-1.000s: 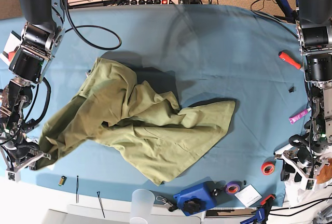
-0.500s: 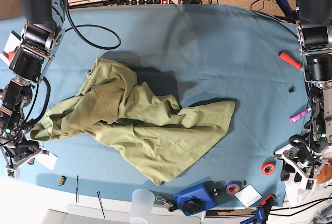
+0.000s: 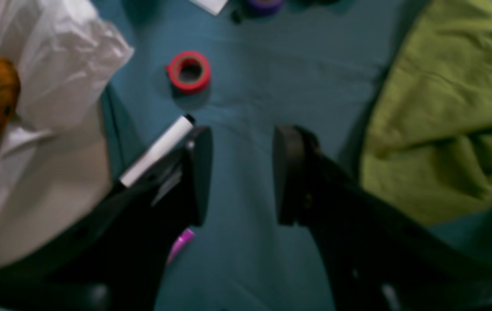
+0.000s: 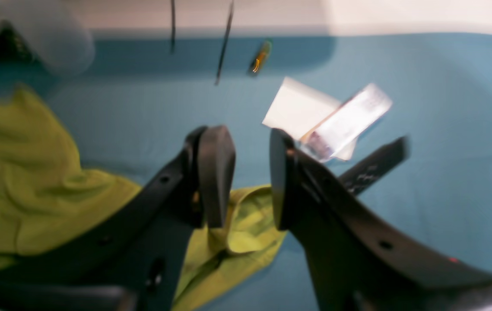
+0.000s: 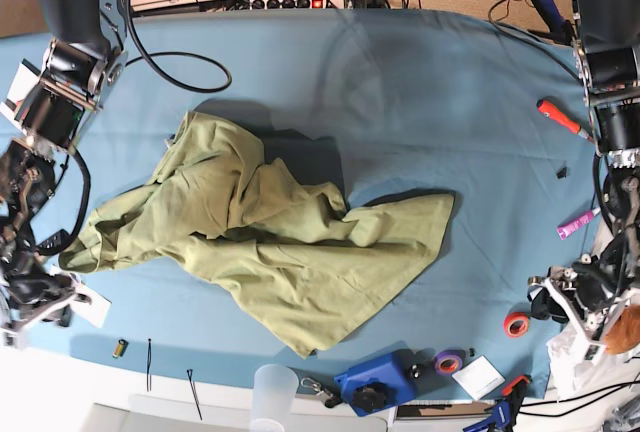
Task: Layout the t-shirt on the table in an organized manner, then fold the t-shirt properly
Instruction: 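Move both grippers to grasp the t-shirt at two separate edges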
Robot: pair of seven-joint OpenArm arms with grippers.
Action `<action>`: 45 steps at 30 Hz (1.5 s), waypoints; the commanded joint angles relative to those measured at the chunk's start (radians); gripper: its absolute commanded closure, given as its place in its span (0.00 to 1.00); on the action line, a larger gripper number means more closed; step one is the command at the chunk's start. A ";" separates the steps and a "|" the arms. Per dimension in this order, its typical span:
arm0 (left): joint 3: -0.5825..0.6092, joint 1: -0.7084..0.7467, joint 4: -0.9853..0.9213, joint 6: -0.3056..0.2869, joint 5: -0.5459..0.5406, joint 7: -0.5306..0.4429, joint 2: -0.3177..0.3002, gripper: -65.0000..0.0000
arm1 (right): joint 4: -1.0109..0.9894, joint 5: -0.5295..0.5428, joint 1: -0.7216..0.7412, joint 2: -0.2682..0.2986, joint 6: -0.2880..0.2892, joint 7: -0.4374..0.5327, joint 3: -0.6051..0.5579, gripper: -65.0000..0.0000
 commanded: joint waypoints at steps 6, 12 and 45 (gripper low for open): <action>-0.035 0.185 0.108 -0.001 -0.018 -0.023 -0.002 0.70 | 0.093 0.006 -0.090 0.018 0.002 -0.020 0.154 0.73; -0.034 0.307 0.110 -0.119 -0.015 -0.083 0.089 0.70 | 0.093 0.135 -0.220 0.018 0.074 -0.076 0.301 0.73; 0.573 0.355 0.277 0.021 0.941 -0.427 0.219 0.64 | 0.093 0.349 -0.455 0.018 0.159 -0.156 0.648 0.73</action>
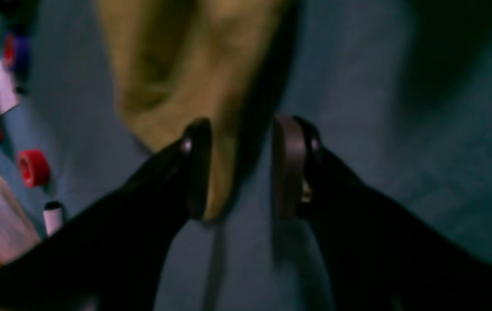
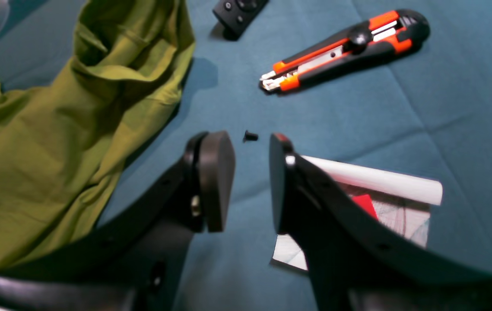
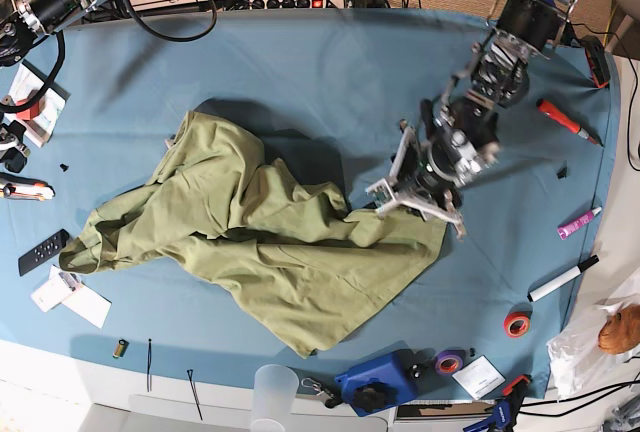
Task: Layout the t-shirt on the table in an organized manner, then fold the t-shirt properly
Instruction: 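Move both grippers to grasp the t-shirt at two separate edges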
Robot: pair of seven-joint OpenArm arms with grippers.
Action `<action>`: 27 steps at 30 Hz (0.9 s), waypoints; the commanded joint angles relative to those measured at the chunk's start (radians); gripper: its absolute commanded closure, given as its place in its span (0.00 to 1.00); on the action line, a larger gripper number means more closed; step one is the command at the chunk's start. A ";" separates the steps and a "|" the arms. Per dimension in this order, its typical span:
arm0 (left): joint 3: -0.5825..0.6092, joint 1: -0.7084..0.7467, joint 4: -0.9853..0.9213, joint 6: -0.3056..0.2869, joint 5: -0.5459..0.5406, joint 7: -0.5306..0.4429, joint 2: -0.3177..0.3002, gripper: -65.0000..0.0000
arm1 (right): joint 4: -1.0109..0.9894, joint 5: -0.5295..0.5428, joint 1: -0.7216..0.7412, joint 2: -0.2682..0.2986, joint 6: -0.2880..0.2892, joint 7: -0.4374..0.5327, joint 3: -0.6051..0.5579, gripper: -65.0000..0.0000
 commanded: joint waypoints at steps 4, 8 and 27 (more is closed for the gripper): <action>0.014 -0.020 0.017 0.094 0.061 -0.055 -0.006 0.64 | 0.015 0.017 0.010 0.028 0.003 0.022 0.002 0.73; 0.013 -0.020 0.002 0.095 0.061 -0.080 -0.006 0.64 | 0.015 0.018 0.010 0.028 0.003 0.014 0.002 0.73; 0.013 -0.025 -0.039 0.207 0.060 -0.095 -0.003 1.00 | 0.014 0.313 -0.147 -0.075 0.089 -0.035 -0.380 0.62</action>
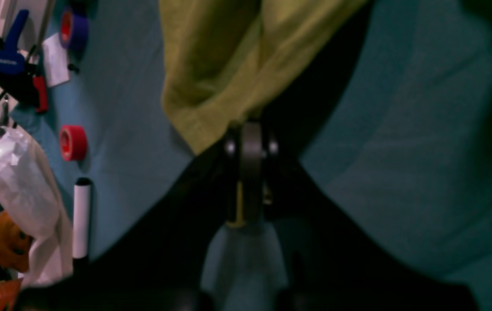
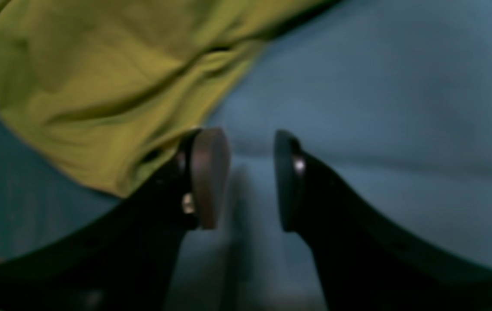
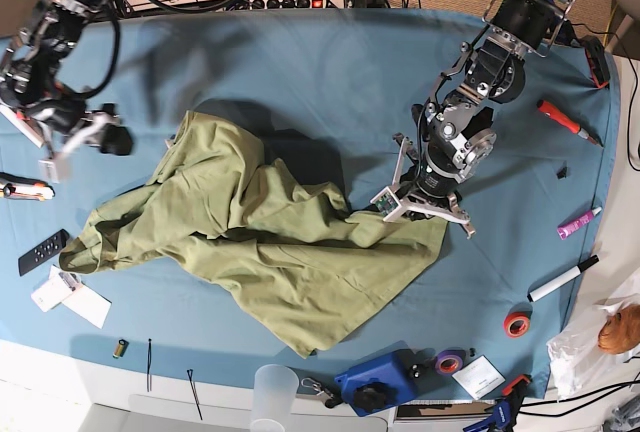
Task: Layout the t-shirt on the table in an organized manner, then fold the t-shirt properly
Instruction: 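Move both grippers to grasp the t-shirt at two separate edges, then pull the grasped edges apart with both grippers to spread the t-shirt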
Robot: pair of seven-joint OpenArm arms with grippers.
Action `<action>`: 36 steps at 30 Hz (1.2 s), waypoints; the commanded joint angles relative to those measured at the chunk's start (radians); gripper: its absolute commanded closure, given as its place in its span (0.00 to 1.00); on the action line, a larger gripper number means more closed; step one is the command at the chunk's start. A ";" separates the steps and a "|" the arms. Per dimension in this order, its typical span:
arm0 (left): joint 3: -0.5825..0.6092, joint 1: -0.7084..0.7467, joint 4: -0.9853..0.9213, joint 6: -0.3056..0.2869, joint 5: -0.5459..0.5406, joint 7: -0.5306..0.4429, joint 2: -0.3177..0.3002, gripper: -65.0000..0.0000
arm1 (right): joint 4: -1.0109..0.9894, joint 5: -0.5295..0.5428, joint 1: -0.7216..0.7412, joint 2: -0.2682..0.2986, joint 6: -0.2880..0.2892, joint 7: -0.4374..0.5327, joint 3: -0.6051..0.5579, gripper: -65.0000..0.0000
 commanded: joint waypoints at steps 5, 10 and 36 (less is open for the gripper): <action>-0.004 -0.021 0.017 0.014 0.007 -0.014 -0.002 1.00 | 0.014 0.048 0.011 0.002 0.013 0.016 -0.124 0.57; -0.004 -0.021 0.017 0.014 -0.012 -0.014 -0.002 1.00 | 0.014 0.056 0.004 -0.015 0.001 0.009 -0.192 0.57; -0.005 -0.021 0.063 0.224 0.218 0.227 -0.005 1.00 | 0.237 0.012 0.042 -0.182 0.008 0.128 0.019 1.00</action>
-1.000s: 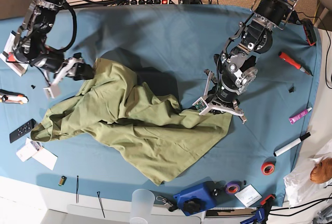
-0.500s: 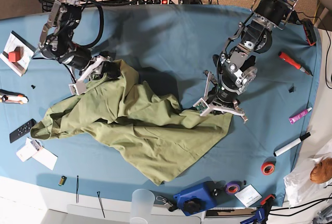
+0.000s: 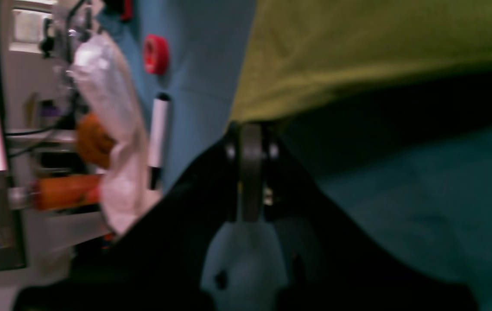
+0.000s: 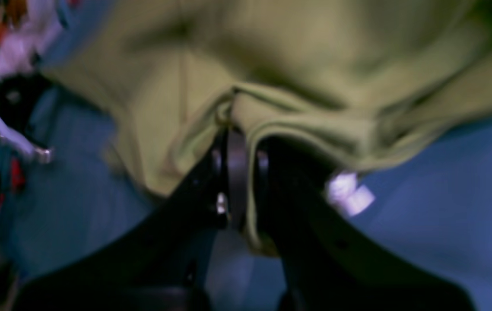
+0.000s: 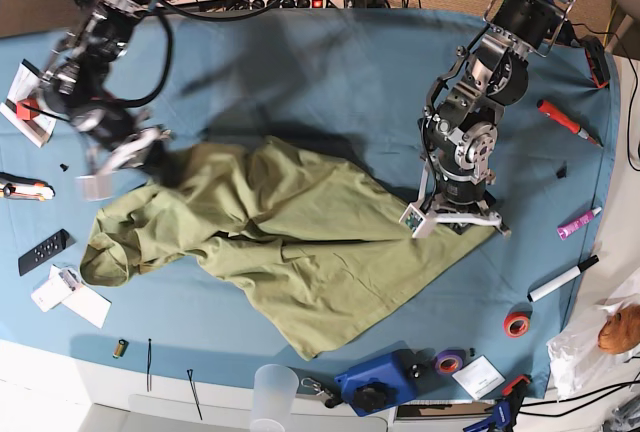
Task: Layout the t-shirt on the table in an organized manner, then fold the t-shirt properly
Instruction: 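Pull the grasped edges apart with both grippers to spread the t-shirt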
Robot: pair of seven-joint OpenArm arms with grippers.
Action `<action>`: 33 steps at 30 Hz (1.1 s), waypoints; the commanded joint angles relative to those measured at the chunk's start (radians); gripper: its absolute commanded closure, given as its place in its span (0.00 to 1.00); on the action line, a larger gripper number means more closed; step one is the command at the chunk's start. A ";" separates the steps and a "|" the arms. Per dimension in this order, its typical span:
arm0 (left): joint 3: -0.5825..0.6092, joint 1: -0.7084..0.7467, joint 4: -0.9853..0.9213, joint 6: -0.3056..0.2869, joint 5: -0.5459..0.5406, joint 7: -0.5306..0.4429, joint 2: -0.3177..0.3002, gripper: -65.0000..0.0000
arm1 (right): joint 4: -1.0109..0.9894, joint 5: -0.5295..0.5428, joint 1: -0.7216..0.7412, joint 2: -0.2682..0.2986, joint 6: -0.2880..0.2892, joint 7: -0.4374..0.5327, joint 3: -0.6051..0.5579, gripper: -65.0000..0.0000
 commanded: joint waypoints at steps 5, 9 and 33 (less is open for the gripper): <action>-0.005 -0.022 0.116 0.015 0.075 0.108 -0.006 1.00 | 0.136 -0.007 0.013 0.071 0.008 0.033 0.132 1.00; -0.005 0.009 0.183 0.015 0.075 0.176 -0.006 1.00 | 0.139 -0.003 0.004 0.111 0.004 0.027 0.236 1.00; -0.087 0.535 0.491 0.007 0.106 0.242 -0.005 1.00 | 0.139 0.084 -0.352 0.157 0.005 -0.096 0.512 1.00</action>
